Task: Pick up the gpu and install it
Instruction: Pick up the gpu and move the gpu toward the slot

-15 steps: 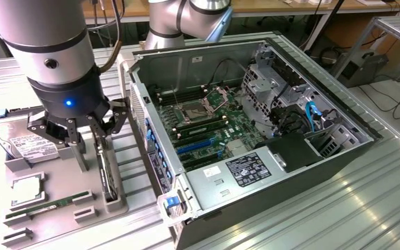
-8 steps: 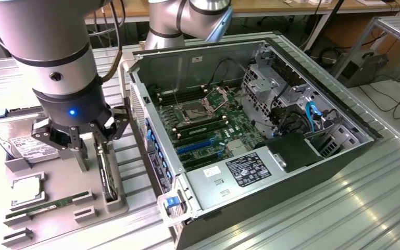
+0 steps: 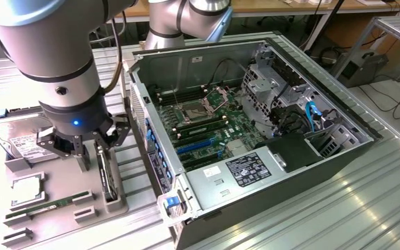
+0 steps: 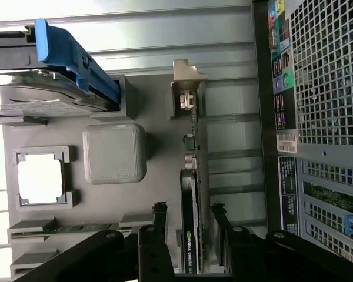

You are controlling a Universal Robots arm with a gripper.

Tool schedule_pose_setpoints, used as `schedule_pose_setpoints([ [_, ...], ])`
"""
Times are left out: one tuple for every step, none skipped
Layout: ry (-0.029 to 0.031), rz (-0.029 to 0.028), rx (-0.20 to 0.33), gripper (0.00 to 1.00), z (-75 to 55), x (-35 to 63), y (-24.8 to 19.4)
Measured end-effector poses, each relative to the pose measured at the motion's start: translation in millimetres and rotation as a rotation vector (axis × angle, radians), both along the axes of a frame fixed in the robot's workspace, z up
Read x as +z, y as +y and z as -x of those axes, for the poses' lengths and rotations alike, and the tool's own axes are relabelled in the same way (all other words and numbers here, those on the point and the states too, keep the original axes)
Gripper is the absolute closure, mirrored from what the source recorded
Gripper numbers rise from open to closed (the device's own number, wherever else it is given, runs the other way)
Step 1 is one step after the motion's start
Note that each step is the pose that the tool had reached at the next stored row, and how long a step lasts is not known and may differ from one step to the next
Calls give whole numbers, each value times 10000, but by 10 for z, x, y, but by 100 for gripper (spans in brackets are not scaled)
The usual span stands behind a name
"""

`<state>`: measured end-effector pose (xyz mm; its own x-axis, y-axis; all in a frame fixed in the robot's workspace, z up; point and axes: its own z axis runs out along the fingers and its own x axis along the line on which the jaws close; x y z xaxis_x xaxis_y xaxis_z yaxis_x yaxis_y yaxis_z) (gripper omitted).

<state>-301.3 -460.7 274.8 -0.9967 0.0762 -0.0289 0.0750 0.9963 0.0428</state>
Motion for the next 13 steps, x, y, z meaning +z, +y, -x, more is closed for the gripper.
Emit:
schedule_pose_setpoints([
  [0,0,0,58,0,-22,-1],
  [0,0,0,58,0,-43,-2],
  [1,0,0,58,-1,-59,-2],
  [0,0,0,58,-1,-80,-3],
  [0,0,0,58,-1,-100,-3],
  [0,0,0,58,-1,-119,-4],
  [-1,-1,0,58,-1,-135,-4],
  [0,0,0,58,-2,-156,-5],
  [0,1,0,58,-2,-175,-6],
  [0,0,0,58,-2,-193,-6],
  [1,0,0,58,-2,-215,-6],
  [0,0,0,58,-2,-234,-6],
  [-15,-30,1,58,-7,-339,3],
])
